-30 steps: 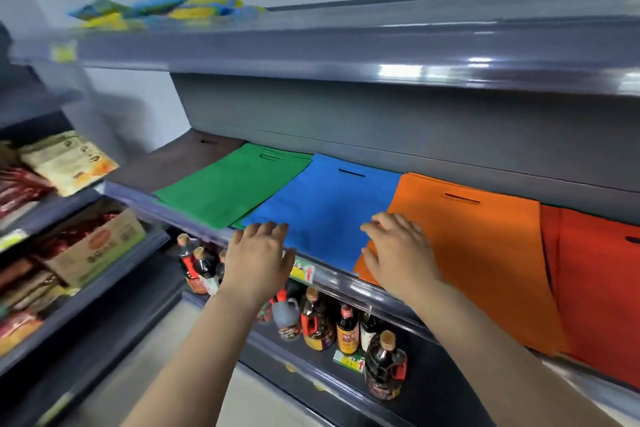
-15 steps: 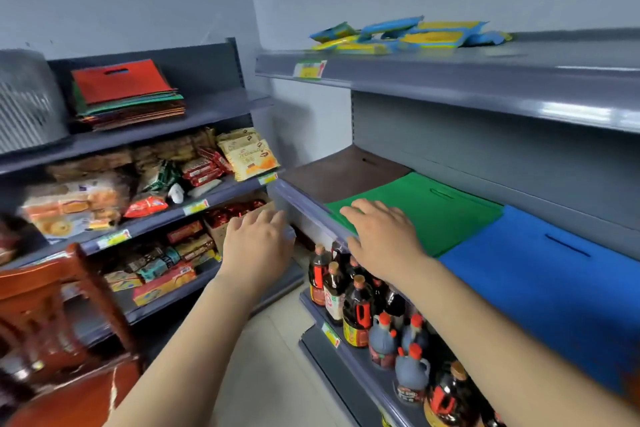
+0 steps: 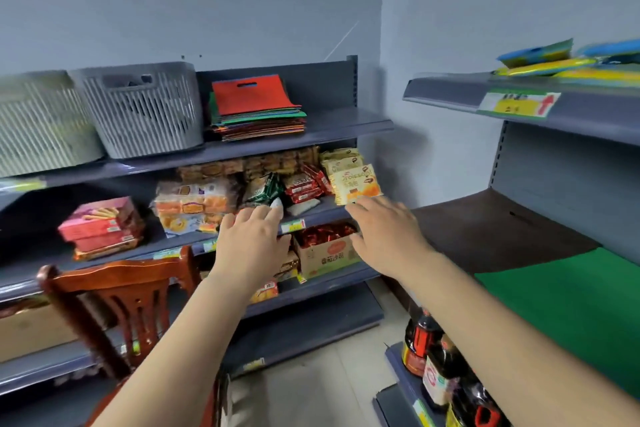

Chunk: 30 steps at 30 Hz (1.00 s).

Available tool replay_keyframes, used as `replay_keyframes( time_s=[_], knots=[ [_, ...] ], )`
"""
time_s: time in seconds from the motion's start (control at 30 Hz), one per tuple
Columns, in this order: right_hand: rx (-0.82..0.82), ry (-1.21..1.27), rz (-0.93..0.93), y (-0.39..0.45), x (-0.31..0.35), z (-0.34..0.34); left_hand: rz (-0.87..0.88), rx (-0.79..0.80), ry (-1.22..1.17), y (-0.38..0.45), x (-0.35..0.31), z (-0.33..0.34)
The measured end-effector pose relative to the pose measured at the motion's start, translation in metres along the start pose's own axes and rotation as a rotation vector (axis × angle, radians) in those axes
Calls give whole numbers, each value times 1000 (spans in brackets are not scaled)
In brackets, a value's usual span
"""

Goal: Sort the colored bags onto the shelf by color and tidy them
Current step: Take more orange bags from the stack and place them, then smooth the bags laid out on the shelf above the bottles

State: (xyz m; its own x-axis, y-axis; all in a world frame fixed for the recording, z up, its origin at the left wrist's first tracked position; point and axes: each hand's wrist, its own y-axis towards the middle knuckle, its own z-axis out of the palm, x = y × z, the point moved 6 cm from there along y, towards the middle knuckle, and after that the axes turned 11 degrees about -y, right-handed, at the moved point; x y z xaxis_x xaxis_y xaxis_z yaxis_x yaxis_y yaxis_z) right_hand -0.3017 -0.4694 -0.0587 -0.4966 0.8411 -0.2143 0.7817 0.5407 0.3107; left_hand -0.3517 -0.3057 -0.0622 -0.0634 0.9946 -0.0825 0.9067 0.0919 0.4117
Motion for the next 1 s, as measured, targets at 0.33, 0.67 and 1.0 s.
replay_keyframes(
  time_s=[0.33,0.67,1.0],
  knots=[
    [-92,73,-152,137,33,20,-178,-50,71,78,88,11],
    [-141,122,-241,279,19,47,-261,-128,40,190,136,30],
    [-180,253,-269,385,26,81,-252,-225,24,274,190,58]
  ],
)
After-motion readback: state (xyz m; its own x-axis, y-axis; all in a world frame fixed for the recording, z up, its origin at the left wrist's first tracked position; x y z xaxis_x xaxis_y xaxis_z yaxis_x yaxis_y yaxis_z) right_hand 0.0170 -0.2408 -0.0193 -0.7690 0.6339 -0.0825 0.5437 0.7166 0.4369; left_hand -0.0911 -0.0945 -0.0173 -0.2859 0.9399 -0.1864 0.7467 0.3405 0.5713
